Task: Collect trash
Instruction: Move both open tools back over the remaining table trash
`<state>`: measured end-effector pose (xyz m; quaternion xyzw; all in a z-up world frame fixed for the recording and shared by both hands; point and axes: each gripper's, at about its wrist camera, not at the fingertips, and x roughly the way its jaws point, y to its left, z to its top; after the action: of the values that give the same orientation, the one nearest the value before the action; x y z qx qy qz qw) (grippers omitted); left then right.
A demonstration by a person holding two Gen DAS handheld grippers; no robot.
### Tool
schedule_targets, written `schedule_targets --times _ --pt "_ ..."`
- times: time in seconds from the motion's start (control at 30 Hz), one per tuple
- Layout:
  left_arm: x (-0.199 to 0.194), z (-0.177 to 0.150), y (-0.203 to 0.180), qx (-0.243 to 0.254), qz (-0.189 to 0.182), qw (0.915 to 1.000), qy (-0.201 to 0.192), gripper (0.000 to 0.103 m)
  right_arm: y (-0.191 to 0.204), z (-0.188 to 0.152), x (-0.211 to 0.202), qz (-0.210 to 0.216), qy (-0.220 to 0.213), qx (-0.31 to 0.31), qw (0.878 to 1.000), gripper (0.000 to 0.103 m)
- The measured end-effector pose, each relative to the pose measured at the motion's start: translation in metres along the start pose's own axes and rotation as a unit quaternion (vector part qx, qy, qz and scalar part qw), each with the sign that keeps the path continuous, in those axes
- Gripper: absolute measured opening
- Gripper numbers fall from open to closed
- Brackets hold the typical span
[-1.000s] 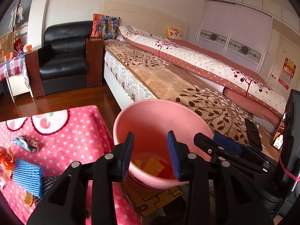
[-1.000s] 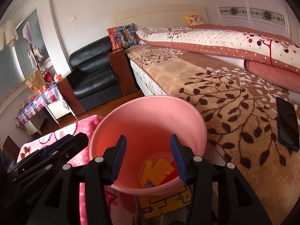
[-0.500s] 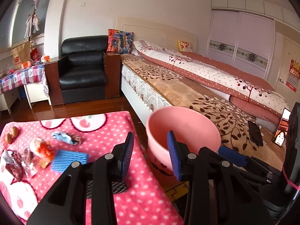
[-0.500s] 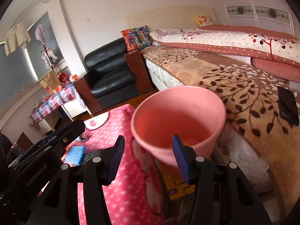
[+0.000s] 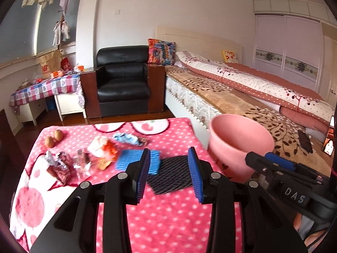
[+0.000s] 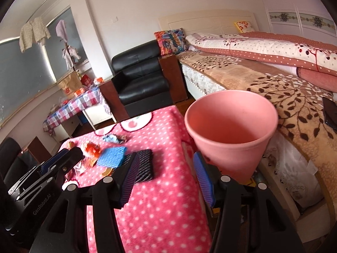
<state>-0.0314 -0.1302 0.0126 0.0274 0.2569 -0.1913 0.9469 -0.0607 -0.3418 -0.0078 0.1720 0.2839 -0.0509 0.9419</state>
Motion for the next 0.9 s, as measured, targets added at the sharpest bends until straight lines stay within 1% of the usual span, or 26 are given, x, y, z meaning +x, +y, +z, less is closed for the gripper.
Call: schedule_targets --times 0.13,0.27,0.47,0.6,0.77,0.83,0.9 --pt "-0.003 -0.01 0.031 -0.022 0.029 0.9993 0.011 0.037 0.018 -0.006 0.008 0.008 0.012 -0.014 1.0 0.053" --pt "-0.006 -0.013 0.064 -0.048 0.061 0.9969 0.009 0.037 0.034 -0.008 0.022 0.018 0.028 -0.024 0.999 0.053" --pt "-0.012 -0.014 0.117 -0.093 0.117 0.9888 0.007 0.037 0.062 -0.009 0.046 0.044 0.048 -0.045 0.997 0.053" --pt "-0.009 -0.014 0.154 -0.13 0.147 0.9803 0.02 0.037 0.084 -0.007 0.062 0.068 0.058 -0.065 0.994 0.053" --pt "-0.001 -0.018 0.187 -0.172 0.156 0.9721 0.034 0.037 0.109 -0.001 0.082 0.099 0.068 -0.093 0.988 0.054" --pt "0.006 -0.022 0.197 -0.187 0.157 0.9686 0.047 0.037 0.12 0.003 0.09 0.113 0.072 -0.106 0.985 0.058" --pt "0.014 -0.026 0.204 -0.201 0.152 0.9656 0.062 0.037 0.132 0.005 0.099 0.126 0.074 -0.119 0.982 0.06"
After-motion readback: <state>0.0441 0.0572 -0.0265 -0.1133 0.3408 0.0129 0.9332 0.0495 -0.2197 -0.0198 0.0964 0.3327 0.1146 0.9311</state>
